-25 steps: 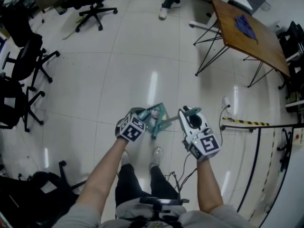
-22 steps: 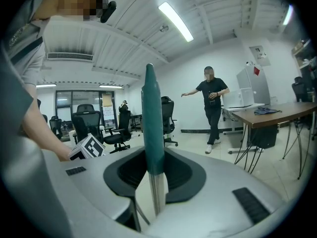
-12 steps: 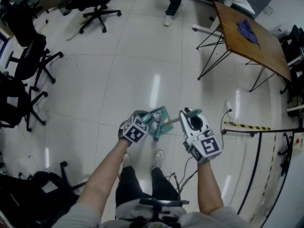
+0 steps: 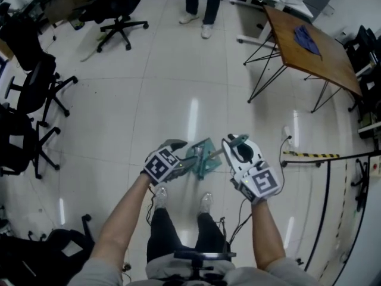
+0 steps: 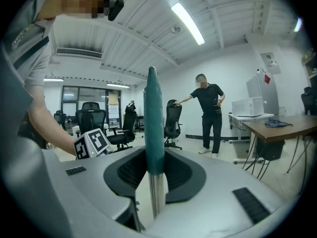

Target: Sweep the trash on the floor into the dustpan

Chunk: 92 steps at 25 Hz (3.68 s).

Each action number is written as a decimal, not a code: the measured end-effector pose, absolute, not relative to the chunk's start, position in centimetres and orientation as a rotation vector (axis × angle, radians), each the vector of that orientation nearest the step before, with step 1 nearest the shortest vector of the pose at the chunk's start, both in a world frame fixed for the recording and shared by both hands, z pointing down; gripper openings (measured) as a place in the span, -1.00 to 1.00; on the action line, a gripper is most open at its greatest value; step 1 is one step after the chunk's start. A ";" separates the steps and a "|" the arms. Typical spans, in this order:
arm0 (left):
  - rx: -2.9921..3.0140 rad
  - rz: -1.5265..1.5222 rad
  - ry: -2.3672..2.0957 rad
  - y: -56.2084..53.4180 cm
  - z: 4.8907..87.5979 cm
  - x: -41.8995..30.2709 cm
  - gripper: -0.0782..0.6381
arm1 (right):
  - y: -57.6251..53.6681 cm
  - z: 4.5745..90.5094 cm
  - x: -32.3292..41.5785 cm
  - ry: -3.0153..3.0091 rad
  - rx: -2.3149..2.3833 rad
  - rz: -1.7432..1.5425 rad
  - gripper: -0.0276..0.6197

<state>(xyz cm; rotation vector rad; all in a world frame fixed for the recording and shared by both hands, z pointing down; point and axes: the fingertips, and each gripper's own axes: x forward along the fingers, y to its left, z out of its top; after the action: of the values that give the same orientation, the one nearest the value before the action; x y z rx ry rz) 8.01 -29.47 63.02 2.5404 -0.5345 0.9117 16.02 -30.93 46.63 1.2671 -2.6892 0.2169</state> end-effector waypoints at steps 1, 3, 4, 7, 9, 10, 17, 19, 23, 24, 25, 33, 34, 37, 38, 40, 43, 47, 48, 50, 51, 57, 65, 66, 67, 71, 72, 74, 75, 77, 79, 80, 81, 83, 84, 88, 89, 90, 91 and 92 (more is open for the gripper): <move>2.559 0.925 -0.498 -29.7 63.0 7.3 -0.09 | -31.1 46.6 15.6 -2.685 1.273 0.209 -0.65; 2.583 0.946 -0.438 -30.2 63.5 6.0 -0.09 | -31.3 46.8 14.7 -2.672 1.289 0.194 -0.65; 2.589 0.960 -0.408 -30.4 64.1 5.4 -0.09 | -31.4 46.9 14.2 -2.665 1.296 0.188 -0.65; 2.635 1.053 -0.298 -30.5 66.4 4.3 -0.09 | -31.8 47.8 12.7 -2.642 1.313 0.173 -0.65; 2.680 1.118 -0.199 -30.0 68.1 4.4 -0.09 | -32.0 48.5 12.0 -2.624 1.315 0.166 -0.65; 2.700 1.136 -0.143 -29.7 68.9 4.8 -0.09 | -32.0 48.8 11.6 -2.616 1.315 0.163 -0.65; 2.807 1.070 0.107 -28.1 71.8 10.0 -0.09 | -31.4 49.8 10.2 -2.599 1.322 0.169 -0.65; 2.846 1.039 0.151 -27.9 71.7 11.3 -0.09 | -31.0 49.7 9.6 -2.610 1.319 0.172 -0.65; 2.910 1.035 0.300 -26.9 71.6 12.9 -0.09 | -30.6 49.7 9.6 -2.627 1.358 0.236 -0.65; 2.919 1.036 0.337 -26.7 71.5 13.1 -0.09 | -30.6 49.6 9.9 -2.631 1.374 0.257 -0.65; 2.927 1.036 0.372 -26.5 71.5 13.3 -0.08 | -30.5 49.6 10.2 -2.635 1.386 0.274 -0.65; 2.934 1.040 0.450 -26.1 71.3 14.2 -0.14 | -29.8 49.8 10.9 -2.642 1.404 0.316 -0.64; 2.925 1.034 0.442 -26.1 71.3 14.3 -0.15 | -29.8 49.7 11.1 -2.643 1.408 0.318 -0.64; 2.894 1.013 0.427 -26.2 71.3 14.5 -0.16 | -29.8 49.7 11.6 -2.648 1.427 0.330 -0.64; 2.884 1.007 0.424 -26.2 71.3 14.5 -0.16 | -29.7 49.7 11.7 -2.650 1.429 0.334 -0.64; 2.860 0.992 0.421 -26.1 71.4 14.5 -0.18 | -29.5 49.8 11.7 -2.650 1.424 0.345 -0.64; 2.806 0.954 0.406 -26.0 71.5 14.4 -0.21 | -29.3 49.9 11.1 -2.654 1.393 0.356 -0.63; 2.786 0.951 0.408 -25.9 71.5 14.5 -0.23 | -29.3 49.9 11.0 -2.648 1.414 0.355 -0.62; 2.786 0.959 0.413 -25.8 71.5 14.5 -0.23 | -29.4 49.9 11.2 -2.642 1.430 0.355 -0.62; 2.770 0.964 0.405 -25.7 71.7 14.3 -0.24 | -29.4 50.0 11.4 -2.624 1.449 0.345 -0.62; 2.757 0.962 0.388 -25.7 71.9 14.1 -0.23 | -29.5 50.0 11.4 -2.615 1.451 0.336 -0.62; 2.736 0.977 0.266 -27.6 71.0 12.7 -0.14 | -30.7 49.5 12.2 -2.559 1.534 0.334 -0.59; 2.772 0.937 -0.118 -32.3 64.1 6.8 -0.15 | -29.0 46.8 12.4 -2.485 1.629 0.413 -0.07; 2.782 0.907 -0.170 -32.7 62.3 6.0 -0.20 | -28.5 46.1 12.4 -2.479 1.654 0.419 -0.07; 2.797 0.871 -0.220 -32.9 60.4 5.4 -0.28 | -27.9 45.3 12.4 -2.478 1.679 0.425 -0.07; 2.889 0.699 -0.364 -32.1 52.2 4.6 -0.73 | -25.6 41.8 13.3 -2.501 1.785 0.420 -0.07; 2.903 0.658 -0.385 -31.5 50.4 4.7 -0.75 | -25.1 41.0 13.7 -2.504 1.812 0.413 -0.07; 2.912 0.595 -0.437 -30.4 47.3 5.0 -0.77 | -24.2 39.2 14.5 -2.501 1.853 0.385 -0.26; 2.913 0.567 -0.466 -29.9 45.8 5.3 -0.77 | -23.8 38.3 14.8 -2.500 1.865 0.363 -0.50; 2.912 0.506 -0.526 -29.1 43.1 5.8 -0.77 | -23.1 36.6 15.2 -2.507 1.876 0.315 -0.70; 2.903 0.452 -0.583 -28.2 40.9 6.0 -0.77 | -22.4 35.5 15.3 -2.523 1.863 0.272 -0.86; 2.897 0.430 -0.609 -27.7 40.1 6.1 -0.77 | -22.1 35.2 15.3 -2.534 1.847 0.260 -0.91; 2.892 0.413 -0.633 -27.2 39.4 6.3 -0.77 | -21.8 35.0 15.3 -2.548 1.825 0.255 -0.91; 2.891 0.386 -0.671 -26.5 38.6 6.7 -0.77 | -21.4 34.7 15.2 -2.587 1.774 0.246 -0.91; 2.892 0.374 -0.684 -26.3 38.3 7.0 -0.77 | -21.3 34.5 15.2 -2.610 1.752 0.242 -0.91; 2.881 0.349 -0.719 -25.4 37.7 7.5 -0.77 | -20.9 33.7 15.3 -2.673 1.711 0.244 -0.91; 2.881 0.346 -0.726 -25.4 37.7 7.4 -0.77 | -21.0 33.4 15.3 -2.685 1.701 0.241 -0.91; 2.879 0.345 -0.736 -25.3 37.7 7.4 -0.77 | -21.2 33.3 15.3 -2.693 1.690 0.234 -0.91; 2.873 0.345 -0.749 -25.3 37.6 7.5 -0.77 | -21.3 33.1 15.3 -2.696 1.681 0.230 -0.91; 2.865 0.345 -0.759 -25.2 37.5 7.5 -0.77 | -21.4 33.1 15.3 -2.695 1.673 0.230 -0.91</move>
<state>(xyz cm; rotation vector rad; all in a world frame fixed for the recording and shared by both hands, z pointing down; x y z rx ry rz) 7.47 -25.16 37.46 2.8655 -0.7594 0.3450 15.26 -21.37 33.10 1.6733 -2.6952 0.2299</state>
